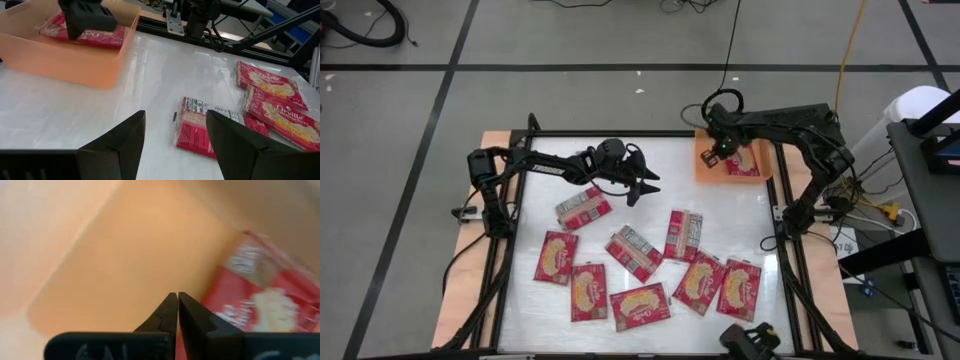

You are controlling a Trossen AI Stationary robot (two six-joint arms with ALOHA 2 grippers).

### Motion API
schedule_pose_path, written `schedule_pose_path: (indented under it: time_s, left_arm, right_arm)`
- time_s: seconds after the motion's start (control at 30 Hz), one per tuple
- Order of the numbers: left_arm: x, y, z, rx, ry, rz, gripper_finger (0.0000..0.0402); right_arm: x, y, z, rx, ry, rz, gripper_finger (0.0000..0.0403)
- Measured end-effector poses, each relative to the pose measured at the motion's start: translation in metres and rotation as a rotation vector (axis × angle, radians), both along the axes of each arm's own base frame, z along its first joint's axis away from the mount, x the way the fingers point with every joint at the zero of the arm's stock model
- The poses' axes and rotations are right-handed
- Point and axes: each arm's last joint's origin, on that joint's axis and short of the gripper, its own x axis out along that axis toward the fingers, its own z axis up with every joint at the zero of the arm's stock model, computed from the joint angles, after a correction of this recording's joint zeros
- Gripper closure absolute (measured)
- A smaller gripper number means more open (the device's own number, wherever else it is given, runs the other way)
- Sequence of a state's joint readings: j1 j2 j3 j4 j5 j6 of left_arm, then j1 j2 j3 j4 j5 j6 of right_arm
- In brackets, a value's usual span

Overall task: Sort popcorn bags into baskets
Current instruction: Put the red popcorn bag into the orange bin

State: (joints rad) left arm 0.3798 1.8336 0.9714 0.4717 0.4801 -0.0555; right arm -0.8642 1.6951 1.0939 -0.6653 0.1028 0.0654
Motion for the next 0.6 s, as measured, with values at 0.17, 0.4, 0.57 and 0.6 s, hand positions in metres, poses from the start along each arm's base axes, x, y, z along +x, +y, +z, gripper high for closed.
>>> schedule_pose_path:
  time_s: [0.17,0.4,0.57,0.6]
  left_arm:
    - [0.0,0.0,0.0,-0.001,0.001,0.0,0.019]
    - [0.0,0.0,-0.001,-0.003,0.006,0.0,0.019]
    - [0.0,0.0,-0.001,-0.003,0.006,0.0,0.019]
    - [0.0,0.0,0.0,-0.003,0.005,0.0,0.019]
  right_arm:
    - [0.008,0.01,-0.007,-0.036,0.013,0.034,0.0395]
    - [-0.009,0.011,-0.026,-0.026,0.018,0.008,0.0395]
    - [-0.017,0.008,-0.029,-0.032,0.05,-0.015,0.0395]
    - [-0.017,0.008,-0.029,-0.035,0.053,-0.01,0.0395]
